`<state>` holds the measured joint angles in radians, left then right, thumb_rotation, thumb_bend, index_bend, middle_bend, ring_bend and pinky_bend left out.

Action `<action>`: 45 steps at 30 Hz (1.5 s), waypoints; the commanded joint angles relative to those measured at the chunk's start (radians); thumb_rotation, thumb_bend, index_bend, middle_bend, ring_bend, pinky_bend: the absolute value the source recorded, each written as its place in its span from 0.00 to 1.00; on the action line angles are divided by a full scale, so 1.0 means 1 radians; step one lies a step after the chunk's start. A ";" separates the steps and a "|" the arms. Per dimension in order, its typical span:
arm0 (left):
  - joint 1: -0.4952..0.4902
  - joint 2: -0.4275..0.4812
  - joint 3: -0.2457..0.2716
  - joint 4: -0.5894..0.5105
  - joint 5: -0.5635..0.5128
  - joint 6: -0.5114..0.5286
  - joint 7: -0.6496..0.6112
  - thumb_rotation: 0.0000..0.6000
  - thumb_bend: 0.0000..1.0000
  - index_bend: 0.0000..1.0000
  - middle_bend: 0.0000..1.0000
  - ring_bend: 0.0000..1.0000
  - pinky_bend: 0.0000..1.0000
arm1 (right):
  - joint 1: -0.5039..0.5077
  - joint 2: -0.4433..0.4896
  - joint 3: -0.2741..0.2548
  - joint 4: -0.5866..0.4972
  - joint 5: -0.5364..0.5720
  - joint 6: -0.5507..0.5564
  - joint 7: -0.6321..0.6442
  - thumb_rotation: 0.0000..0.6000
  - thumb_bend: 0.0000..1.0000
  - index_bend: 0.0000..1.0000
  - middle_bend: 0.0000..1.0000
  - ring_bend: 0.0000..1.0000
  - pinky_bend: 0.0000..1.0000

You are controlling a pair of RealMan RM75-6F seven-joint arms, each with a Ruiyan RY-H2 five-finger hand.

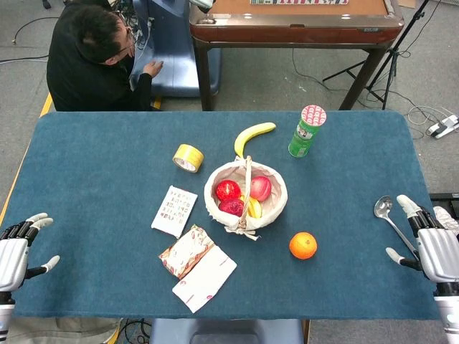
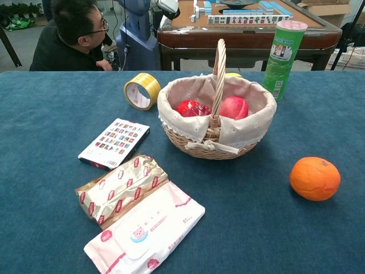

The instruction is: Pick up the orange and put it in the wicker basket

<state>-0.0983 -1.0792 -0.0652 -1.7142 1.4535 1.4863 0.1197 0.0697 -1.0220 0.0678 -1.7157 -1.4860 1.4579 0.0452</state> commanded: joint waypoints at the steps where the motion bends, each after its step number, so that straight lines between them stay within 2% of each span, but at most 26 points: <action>1: -0.001 -0.002 0.000 0.002 0.002 0.000 -0.001 1.00 0.17 0.30 0.22 0.24 0.23 | -0.003 -0.004 0.000 0.004 -0.007 0.010 0.003 1.00 0.11 0.02 0.13 0.14 0.36; 12: -0.002 -0.005 -0.002 0.006 0.004 0.002 -0.006 1.00 0.17 0.30 0.22 0.24 0.23 | -0.015 -0.004 -0.006 0.003 -0.018 0.031 0.001 1.00 0.11 0.02 0.13 0.14 0.36; 18: -0.001 -0.003 -0.001 0.005 0.005 0.004 -0.008 1.00 0.17 0.30 0.22 0.24 0.23 | -0.001 -0.018 -0.023 0.011 -0.069 0.018 0.006 1.00 0.11 0.02 0.14 0.14 0.36; 29: 0.003 0.001 0.001 -0.002 0.006 0.008 -0.005 1.00 0.17 0.31 0.22 0.24 0.23 | 0.112 -0.076 -0.068 0.012 -0.147 -0.171 -0.071 1.00 0.11 0.00 0.14 0.14 0.36; 31: 0.005 0.002 0.002 -0.002 0.005 0.010 -0.006 1.00 0.17 0.31 0.22 0.24 0.23 | 0.135 -0.087 -0.068 0.012 -0.145 -0.208 -0.092 1.00 0.11 0.00 0.15 0.16 0.36; 35: 0.008 0.004 0.003 -0.002 0.003 0.012 -0.006 1.00 0.17 0.32 0.22 0.24 0.23 | 0.184 -0.122 -0.058 0.021 -0.133 -0.275 -0.123 1.00 0.11 0.02 0.23 0.25 0.36; 45: 0.012 0.005 0.004 0.005 -0.002 0.012 -0.011 1.00 0.17 0.34 0.22 0.24 0.23 | 0.274 -0.198 -0.046 0.063 -0.089 -0.396 -0.141 1.00 0.11 0.11 0.28 0.25 0.36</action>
<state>-0.0862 -1.0739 -0.0615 -1.7090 1.4519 1.4982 0.1083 0.3378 -1.2130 0.0212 -1.6579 -1.5804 1.0693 -0.0913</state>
